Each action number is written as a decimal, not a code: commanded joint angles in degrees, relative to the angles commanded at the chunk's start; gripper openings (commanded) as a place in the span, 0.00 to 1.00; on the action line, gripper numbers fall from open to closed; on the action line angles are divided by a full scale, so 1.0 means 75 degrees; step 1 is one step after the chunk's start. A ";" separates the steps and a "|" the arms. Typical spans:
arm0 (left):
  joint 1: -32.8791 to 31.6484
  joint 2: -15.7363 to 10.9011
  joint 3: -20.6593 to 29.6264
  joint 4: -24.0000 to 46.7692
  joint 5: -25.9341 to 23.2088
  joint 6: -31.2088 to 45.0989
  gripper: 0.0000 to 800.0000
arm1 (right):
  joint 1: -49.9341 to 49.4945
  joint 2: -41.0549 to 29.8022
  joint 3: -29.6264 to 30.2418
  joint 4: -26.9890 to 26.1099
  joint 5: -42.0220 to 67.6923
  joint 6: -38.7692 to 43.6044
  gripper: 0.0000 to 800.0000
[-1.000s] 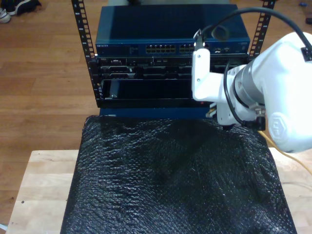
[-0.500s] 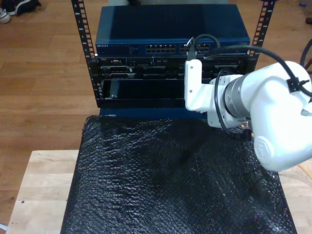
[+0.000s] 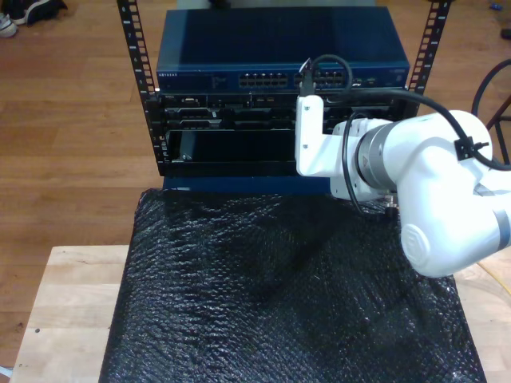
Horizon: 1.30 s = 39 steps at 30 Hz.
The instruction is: Grab the cable and plug it in
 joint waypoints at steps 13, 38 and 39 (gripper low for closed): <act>0.0000 0.0000 0.0000 0.0000 0.0012 0.0000 1.00 | 0.0047 -0.0047 -0.0164 -0.0270 -0.0012 0.0012 0.00; 0.0000 0.0000 0.0000 0.0000 0.0012 0.0000 1.00 | 0.0070 0.0715 -0.0457 -0.1524 -0.1582 -0.0012 0.00; 0.0000 0.0000 0.0000 0.0000 0.0012 0.0000 1.00 | 0.0070 0.0738 -0.0481 -0.1524 -0.1594 0.0000 0.00</act>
